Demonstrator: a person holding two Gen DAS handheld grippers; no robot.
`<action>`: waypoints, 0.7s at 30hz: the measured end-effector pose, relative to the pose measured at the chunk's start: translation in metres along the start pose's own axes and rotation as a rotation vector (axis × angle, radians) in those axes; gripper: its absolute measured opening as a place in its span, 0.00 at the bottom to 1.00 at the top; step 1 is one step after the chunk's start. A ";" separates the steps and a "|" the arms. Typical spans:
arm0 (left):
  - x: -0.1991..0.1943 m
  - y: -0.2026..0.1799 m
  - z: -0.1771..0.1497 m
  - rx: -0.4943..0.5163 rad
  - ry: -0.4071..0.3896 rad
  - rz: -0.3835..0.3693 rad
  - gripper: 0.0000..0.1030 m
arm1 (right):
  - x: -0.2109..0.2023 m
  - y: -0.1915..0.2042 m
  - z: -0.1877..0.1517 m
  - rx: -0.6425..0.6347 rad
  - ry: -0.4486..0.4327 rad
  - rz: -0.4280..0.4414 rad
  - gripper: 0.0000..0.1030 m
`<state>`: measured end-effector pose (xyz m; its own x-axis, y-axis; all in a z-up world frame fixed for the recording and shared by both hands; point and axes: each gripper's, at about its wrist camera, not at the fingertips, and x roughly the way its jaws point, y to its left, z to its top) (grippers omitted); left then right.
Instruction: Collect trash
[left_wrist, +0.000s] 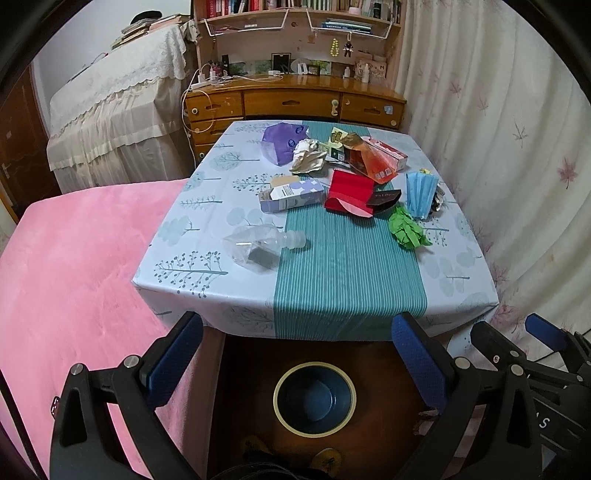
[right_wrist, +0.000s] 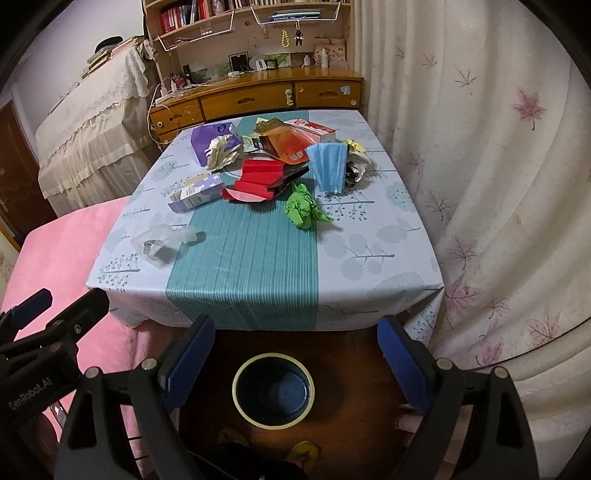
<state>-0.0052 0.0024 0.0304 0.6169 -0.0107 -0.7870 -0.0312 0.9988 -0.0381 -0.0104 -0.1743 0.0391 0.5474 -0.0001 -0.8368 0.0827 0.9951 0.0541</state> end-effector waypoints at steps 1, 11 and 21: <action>0.000 0.003 0.001 -0.009 -0.004 0.000 0.98 | 0.001 0.001 0.002 0.000 -0.001 0.005 0.88; 0.036 0.035 0.034 -0.002 0.054 0.011 0.98 | 0.025 0.015 0.026 0.017 0.010 0.022 0.81; 0.140 0.067 0.076 0.203 0.207 0.081 0.98 | 0.082 0.050 0.063 0.108 0.089 0.023 0.78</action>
<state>0.1389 0.0718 -0.0356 0.4449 0.0802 -0.8920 0.0969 0.9858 0.1370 0.0913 -0.1311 0.0073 0.4744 0.0360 -0.8796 0.1632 0.9782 0.1280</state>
